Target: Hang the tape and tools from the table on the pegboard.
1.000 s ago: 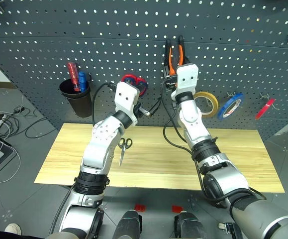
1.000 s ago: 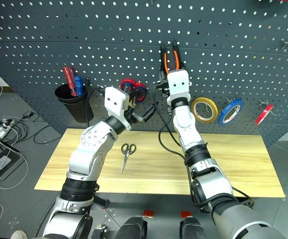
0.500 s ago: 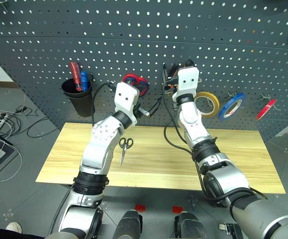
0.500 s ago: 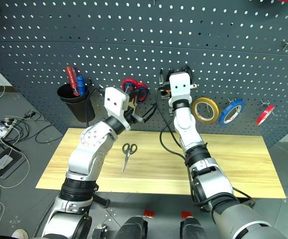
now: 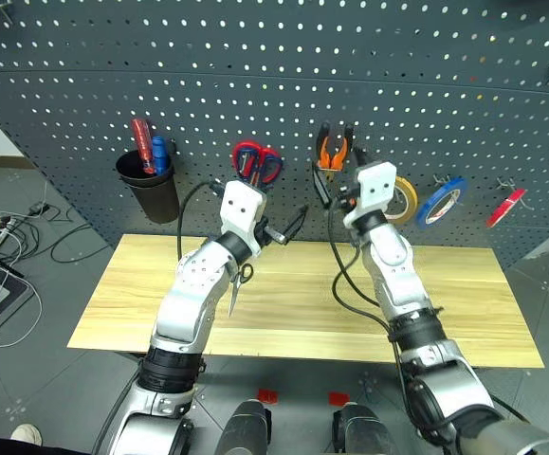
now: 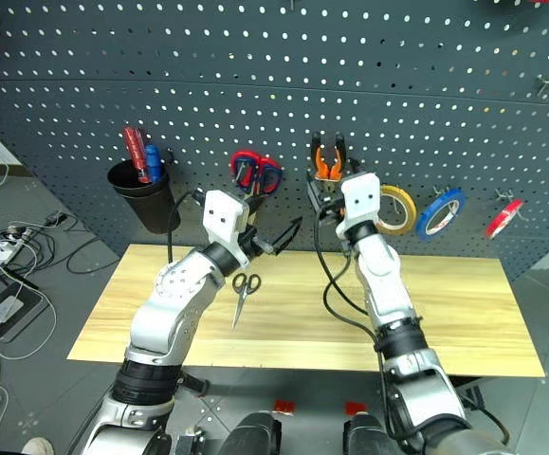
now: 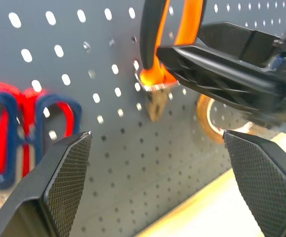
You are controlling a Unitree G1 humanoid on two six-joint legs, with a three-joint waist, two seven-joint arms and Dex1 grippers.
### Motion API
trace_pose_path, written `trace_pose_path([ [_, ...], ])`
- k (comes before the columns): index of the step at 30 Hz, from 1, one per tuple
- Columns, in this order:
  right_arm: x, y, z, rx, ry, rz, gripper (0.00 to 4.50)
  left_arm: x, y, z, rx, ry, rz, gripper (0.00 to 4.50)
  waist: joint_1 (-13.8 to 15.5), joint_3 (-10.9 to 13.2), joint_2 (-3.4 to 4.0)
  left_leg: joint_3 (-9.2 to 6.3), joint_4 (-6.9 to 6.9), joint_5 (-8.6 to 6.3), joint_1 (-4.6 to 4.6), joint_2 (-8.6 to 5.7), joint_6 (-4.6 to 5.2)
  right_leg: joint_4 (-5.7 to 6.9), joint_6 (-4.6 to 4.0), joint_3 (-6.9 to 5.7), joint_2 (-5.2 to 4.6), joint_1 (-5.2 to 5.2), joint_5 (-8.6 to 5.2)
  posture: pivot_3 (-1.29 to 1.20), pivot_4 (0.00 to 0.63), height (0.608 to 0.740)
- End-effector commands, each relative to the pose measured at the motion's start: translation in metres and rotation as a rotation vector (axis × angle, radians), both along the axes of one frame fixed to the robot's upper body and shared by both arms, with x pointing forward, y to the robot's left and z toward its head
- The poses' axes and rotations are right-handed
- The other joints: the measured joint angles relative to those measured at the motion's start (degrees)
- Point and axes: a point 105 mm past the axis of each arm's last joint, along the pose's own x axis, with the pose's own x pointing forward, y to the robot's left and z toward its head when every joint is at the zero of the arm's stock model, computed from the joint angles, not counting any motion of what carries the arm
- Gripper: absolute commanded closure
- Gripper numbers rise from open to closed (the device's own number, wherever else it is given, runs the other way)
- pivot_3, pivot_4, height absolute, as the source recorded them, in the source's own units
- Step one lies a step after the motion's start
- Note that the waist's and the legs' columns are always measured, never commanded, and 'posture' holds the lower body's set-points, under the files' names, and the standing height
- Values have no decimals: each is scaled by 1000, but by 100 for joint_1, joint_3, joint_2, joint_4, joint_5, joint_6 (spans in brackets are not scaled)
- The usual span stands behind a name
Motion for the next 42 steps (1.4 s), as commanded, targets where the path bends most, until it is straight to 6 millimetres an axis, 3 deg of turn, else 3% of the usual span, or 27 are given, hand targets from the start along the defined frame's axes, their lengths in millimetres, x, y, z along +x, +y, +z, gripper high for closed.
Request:
trace_pose_path([
  [1, -19, 10, 17, -24, -31, 112, 24, -7, -6, 14, -12, -58, -28, 0, -6, 0, 0, 0, 0, 0, 2, 0, 0, 0, 0, 0, 0, 0, 0, 163, 151, 740],
  [6, -29, 7, 13, -110, 8, 174, 24, -3, 2, 3, 7, -7, 9, 0, 3, 3, 0, -3, 1, -1, 6, -2, 1, -6, 0, -1, 0, 9, 0, 143, 165, 740],
  [12, -65, -4, -13, -297, 81, 353, 24, -3, 39, -58, 85, 226, 217, 0, -23, 87, 28, -13, -15, -26, 48, 0, 46, -55, -1, -7, 0, 74, -1, 114, 222, 740],
  [17, -103, -7, -46, -431, 169, 529, 24, -1, 75, -91, 135, 378, 417, 0, -81, 310, 23, -37, 2, -29, 49, -2, 53, -54, -2, -23, -1, 90, -2, 97, 285, 740],
  [20, -119, -3, -54, -471, 208, 633, 24, 4, 94, -101, 165, 445, 501, 0, -150, 479, 21, -44, 9, -27, 44, -1, 56, -48, -2, -27, -1, 90, -2, 89, 326, 740],
  [23, -123, 0, -56, -489, 224, 673, 24, 11, 110, -107, 200, 496, 562, 0, -201, 660, 4, -50, 11, -27, 43, -1, 56, -45, -2, -32, -1, 90, -2, 80, 355, 740],
  [30, -118, 7, -53, -483, 237, 687, 24, 21, 116, -111, 212, 566, 582, 0, -260, 1013, -16, -60, 18, -26, 32, -1, 55, -43, -2, -46, -6, 84, -1, 68, 409, 740],
  [42, -117, 7, -48, -466, 261, 701, 24, 2, 103, -123, 239, 663, 586, 0, -278, 1294, -17, -65, 18, -24, 27, 19, 52, -41, -2, -57, -11, 81, -1, 58, 434, 740],
])
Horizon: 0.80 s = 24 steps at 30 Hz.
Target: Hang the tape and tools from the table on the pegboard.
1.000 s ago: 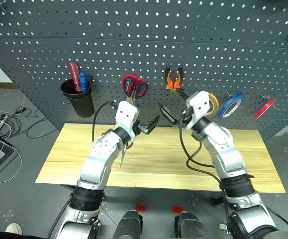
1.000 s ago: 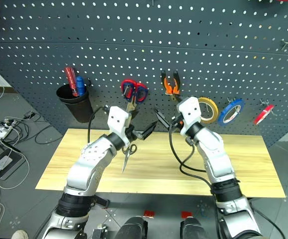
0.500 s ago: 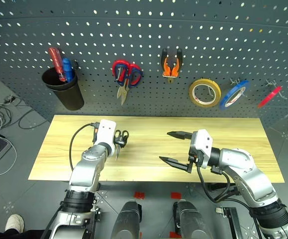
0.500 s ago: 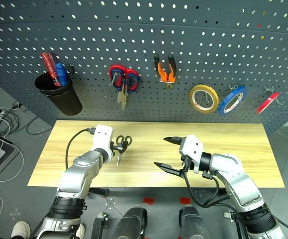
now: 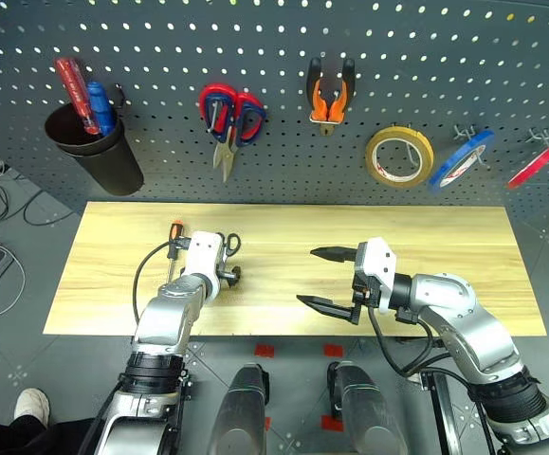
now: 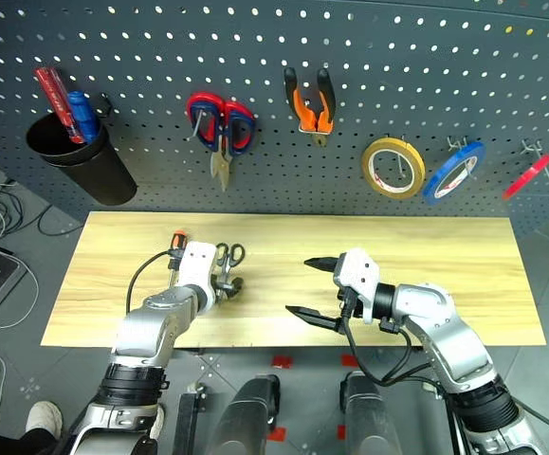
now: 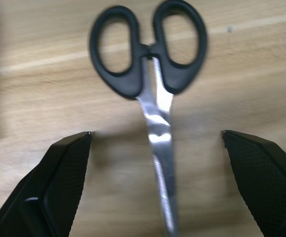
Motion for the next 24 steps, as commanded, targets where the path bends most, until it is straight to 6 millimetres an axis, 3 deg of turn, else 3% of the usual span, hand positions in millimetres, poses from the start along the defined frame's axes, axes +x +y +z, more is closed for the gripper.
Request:
trace_pose_path([
  [1, -5, 2, 10, 25, -25, 22, 24, -4, -1, 0, 25, 2, 2, 0, -1, 13, 0, 1, 0, 0, 0, 22, 0, 0, 0, 1, 0, 0, 0, 58, 434, 740],
  [9, -2, 0, 9, 29, -14, 1, 24, -3, 8, -3, 28, 20, 17, 0, -1, 65, 5, 4, -1, 0, 1, 34, 0, -1, 0, -2, 7, 1, 0, 53, 444, 740],
  [12, 0, 0, 10, 33, -14, -12, 0, -1, 16, -3, 31, 16, 29, 614, -1, 84, 7, 4, -2, 0, 1, 37, -1, -1, 0, -4, 9, 1, 0, 57, 445, 740],
  [24, 5, -3, 10, 38, -9, -37, 0, 0, 20, -3, 49, 12, 21, 4270, -2, 105, 15, 3, -9, 1, 1, 40, -3, -5, 0, -7, 10, 0, 0, 61, 438, 740],
])
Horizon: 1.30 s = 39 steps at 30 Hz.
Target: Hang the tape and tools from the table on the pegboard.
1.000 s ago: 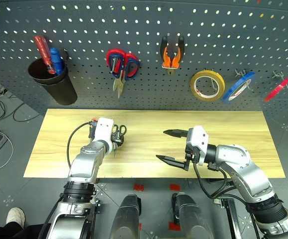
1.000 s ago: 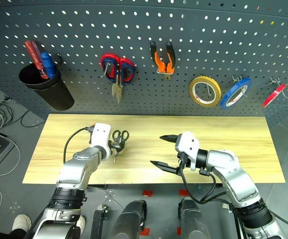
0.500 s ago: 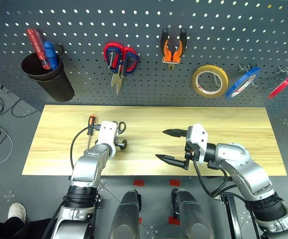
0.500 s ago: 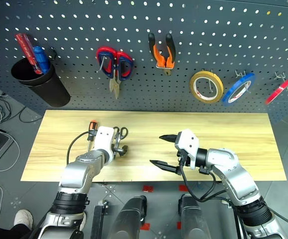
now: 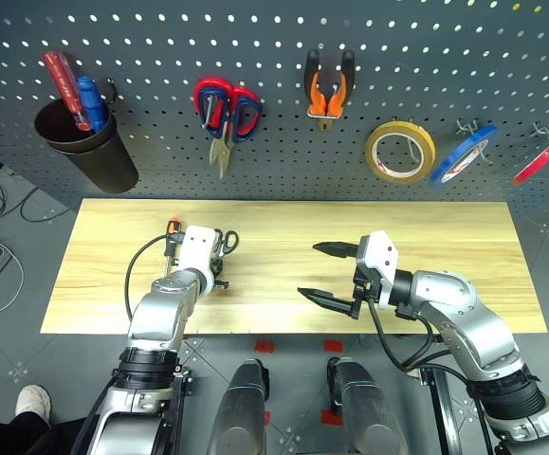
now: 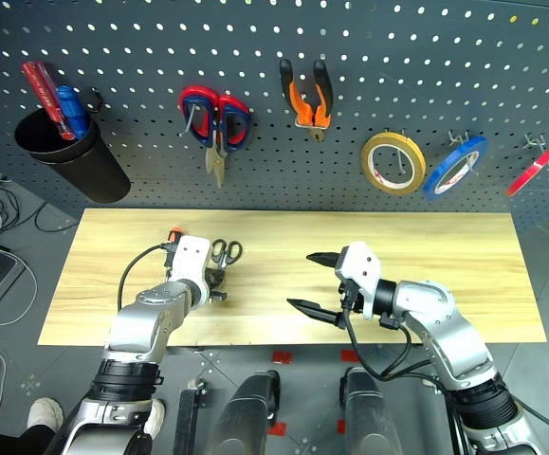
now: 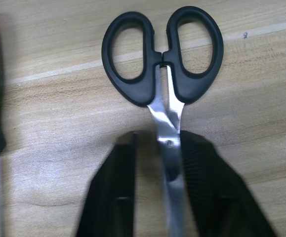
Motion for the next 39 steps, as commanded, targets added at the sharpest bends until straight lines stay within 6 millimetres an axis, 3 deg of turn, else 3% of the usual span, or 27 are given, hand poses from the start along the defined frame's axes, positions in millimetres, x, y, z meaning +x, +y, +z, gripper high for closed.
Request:
trace_pose_path([
  [1, 0, -1, 8, 23, -26, 2, 0, -6, 7, -11, 20, 36, 16, 4303, 0, 0, 0, 0, 0, 0, 0, 0, 0, 0, 0, 0, 0, 0, 0, 61, 436, 740],
  [8, 6, -5, 10, 32, -31, -19, 0, -8, 2, -9, 22, 29, -2, 4303, 0, -1, 0, 0, -3, 8, 0, 0, -14, -2, 0, 0, -1, 0, 0, 58, 406, 740],
  [15, 3, -9, 23, 95, -30, -25, 0, -21, -19, 19, 168, -132, -200, 4303, 1, -7, 1, -4, -17, 25, -15, 3, -46, -9, 0, -3, -8, -18, 0, 49, 343, 740],
  [23, -7, -16, 46, 252, 15, -67, 0, -35, -19, 39, 265, -264, -270, 4303, 6, -87, -4, -43, -10, 49, -110, 0, -88, -5, -8, -69, -44, -90, 5, 62, 272, 740],
  [28, -21, -18, 56, 328, -6, -57, 0, -46, -24, 46, 379, -348, -356, 4303, 14, -297, -3, -47, -12, 51, -125, -3, -90, -11, -8, -78, -45, -96, 5, 71, 223, 740],
  [39, -14, -24, 78, 437, -95, -77, 0, -49, -41, 92, 561, -665, -422, 4303, 71, -726, -4, -52, -15, 60, -123, -82, -73, -11, -8, -77, -55, -88, 5, 87, 160, 740],
])
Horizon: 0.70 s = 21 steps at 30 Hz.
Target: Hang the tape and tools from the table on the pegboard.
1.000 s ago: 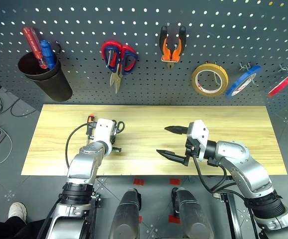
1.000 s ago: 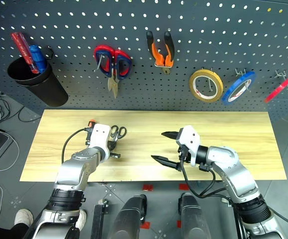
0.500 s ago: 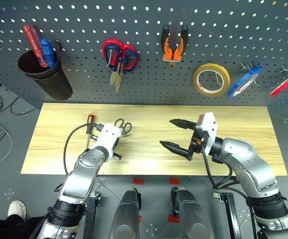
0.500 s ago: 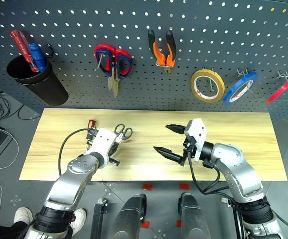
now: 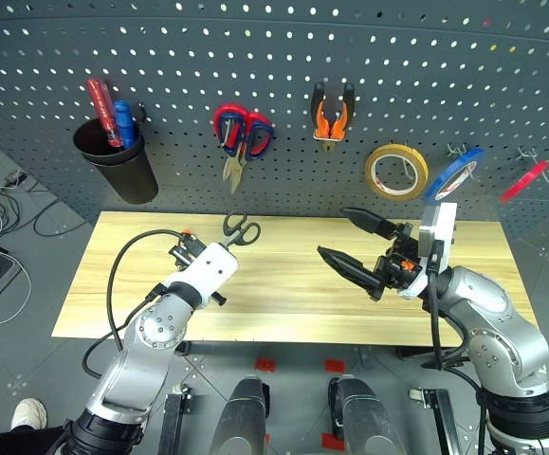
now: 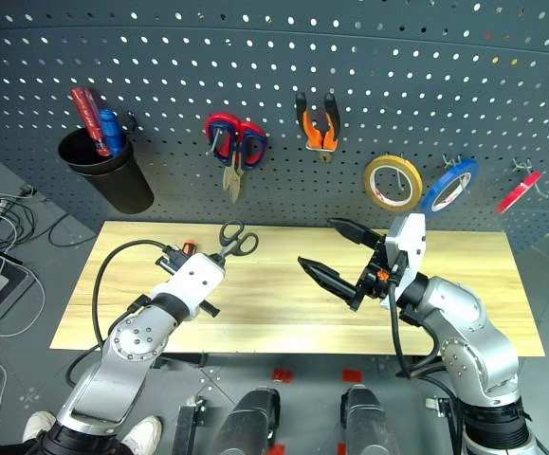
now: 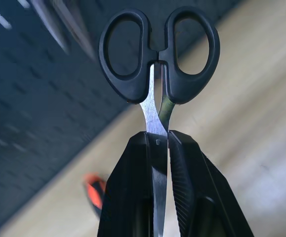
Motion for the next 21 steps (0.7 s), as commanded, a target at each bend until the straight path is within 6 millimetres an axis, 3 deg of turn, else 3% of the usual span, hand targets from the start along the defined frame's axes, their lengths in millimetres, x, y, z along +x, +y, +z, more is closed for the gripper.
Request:
trace_pose_path([
  [1, -2, -2, 16, 44, -78, -8, 0, 1, -9, 29, 30, -157, -47, 4303, 19, -46, 0, 0, 1, 0, 0, -1, 0, 0, 0, 0, -2, 0, 0, 88, 155, 740],
  [12, 10, -3, 18, 53, -111, -62, 0, 17, -17, 59, 62, -321, -86, 4303, 95, -323, 2, 3, 3, 2, 6, -10, 6, 4, 0, -1, -3, 3, 0, 77, 126, 740],
  [21, 10, -4, 14, 52, -111, -89, 0, 10, -23, 69, 75, -395, -113, 4303, 90, -450, 3, 8, 2, 2, 14, -10, 7, 7, 0, 1, -2, 6, 0, 68, 119, 740],
])
